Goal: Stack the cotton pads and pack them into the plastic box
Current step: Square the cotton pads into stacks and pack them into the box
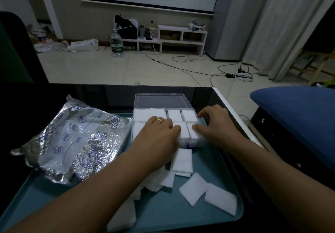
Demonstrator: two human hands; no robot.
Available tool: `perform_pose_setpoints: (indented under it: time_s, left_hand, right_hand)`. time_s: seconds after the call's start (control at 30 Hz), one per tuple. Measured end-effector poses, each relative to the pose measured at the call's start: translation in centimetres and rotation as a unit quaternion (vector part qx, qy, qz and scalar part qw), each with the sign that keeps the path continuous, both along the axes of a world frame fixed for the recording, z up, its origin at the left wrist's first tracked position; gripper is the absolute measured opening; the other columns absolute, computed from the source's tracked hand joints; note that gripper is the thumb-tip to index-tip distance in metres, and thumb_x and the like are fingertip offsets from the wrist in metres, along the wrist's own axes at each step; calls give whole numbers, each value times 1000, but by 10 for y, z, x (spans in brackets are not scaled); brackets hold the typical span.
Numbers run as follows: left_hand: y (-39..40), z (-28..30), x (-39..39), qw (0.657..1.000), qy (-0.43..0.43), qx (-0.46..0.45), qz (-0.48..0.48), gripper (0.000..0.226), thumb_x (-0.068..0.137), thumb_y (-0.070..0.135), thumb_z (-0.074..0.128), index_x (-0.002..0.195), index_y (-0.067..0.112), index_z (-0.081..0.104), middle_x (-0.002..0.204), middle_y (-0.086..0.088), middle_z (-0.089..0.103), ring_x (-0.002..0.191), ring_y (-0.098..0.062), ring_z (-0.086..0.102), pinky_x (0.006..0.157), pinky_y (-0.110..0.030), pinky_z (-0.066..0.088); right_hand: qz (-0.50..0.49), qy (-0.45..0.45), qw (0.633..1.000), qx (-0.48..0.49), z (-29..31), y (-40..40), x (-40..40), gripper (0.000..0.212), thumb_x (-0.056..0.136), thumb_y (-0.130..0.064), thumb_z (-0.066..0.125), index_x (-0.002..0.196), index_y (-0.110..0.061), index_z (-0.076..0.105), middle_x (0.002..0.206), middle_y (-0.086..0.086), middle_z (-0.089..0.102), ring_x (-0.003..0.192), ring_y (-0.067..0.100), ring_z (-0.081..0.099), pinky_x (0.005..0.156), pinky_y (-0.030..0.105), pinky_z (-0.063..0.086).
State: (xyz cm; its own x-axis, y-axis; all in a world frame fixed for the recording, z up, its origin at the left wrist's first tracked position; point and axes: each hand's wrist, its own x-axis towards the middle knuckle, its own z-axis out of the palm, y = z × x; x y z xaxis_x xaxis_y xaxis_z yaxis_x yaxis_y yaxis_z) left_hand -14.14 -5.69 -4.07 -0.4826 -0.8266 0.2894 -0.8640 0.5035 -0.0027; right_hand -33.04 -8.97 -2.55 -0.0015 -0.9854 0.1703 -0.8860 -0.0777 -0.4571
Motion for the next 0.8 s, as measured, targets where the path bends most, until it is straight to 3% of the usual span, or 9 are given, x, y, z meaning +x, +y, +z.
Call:
perform_pose_setpoints:
  time_s: [0.07, 0.13, 0.27, 0.37, 0.53, 0.8]
  left_hand:
    - [1, 0, 1, 999, 34, 9, 19, 31, 95, 38, 46, 120, 24, 57, 116, 0, 60, 109, -24, 51, 101, -36, 34]
    - [5, 1, 2, 996, 73, 31, 31, 34, 96, 43, 45, 126, 27, 54, 120, 3, 59, 112, -20, 50, 101, -34, 34]
    - [11, 4, 2, 982, 155, 88, 59, 42, 96, 44, 50, 134, 29, 48, 125, 4, 59, 116, -18, 48, 99, -34, 37]
    - [11, 7, 2, 966, 211, 130, 80, 43, 95, 38, 53, 136, 27, 48, 126, 3, 61, 117, -19, 50, 97, -36, 42]
    - [8, 6, 0, 962, 221, 134, 91, 41, 95, 24, 49, 136, 26, 48, 121, 3, 66, 115, -19, 51, 94, -35, 43]
    - [7, 8, -4, 964, 211, 125, 100, 42, 93, 24, 50, 136, 27, 48, 120, -2, 66, 113, -22, 53, 95, -36, 43]
  right_hand:
    - [11, 6, 998, -55, 4, 4, 3, 17, 89, -29, 65, 104, -22, 65, 108, -4, 50, 106, 16, 46, 91, 32, 48]
    - [21, 11, 998, -66, 6, 6, 6, 17, 92, -22, 58, 98, -18, 73, 106, -1, 59, 108, 20, 48, 92, 36, 48]
    - [30, 22, 999, 38, 7, 11, 10, 28, 93, -17, 48, 92, -12, 75, 107, 5, 65, 120, 23, 36, 85, 31, 33]
    - [24, 42, 997, 58, 2, 13, 12, 29, 94, -18, 47, 92, -10, 75, 113, 7, 62, 121, 23, 35, 86, 30, 32]
    - [40, 88, 994, 48, 3, 16, 17, 32, 97, -22, 45, 108, -14, 74, 140, 0, 47, 132, 22, 25, 105, 36, 27]
    - [56, 74, 994, 64, 5, 19, 25, 34, 96, -18, 43, 105, -17, 75, 145, 1, 43, 138, 25, 19, 112, 41, 23]
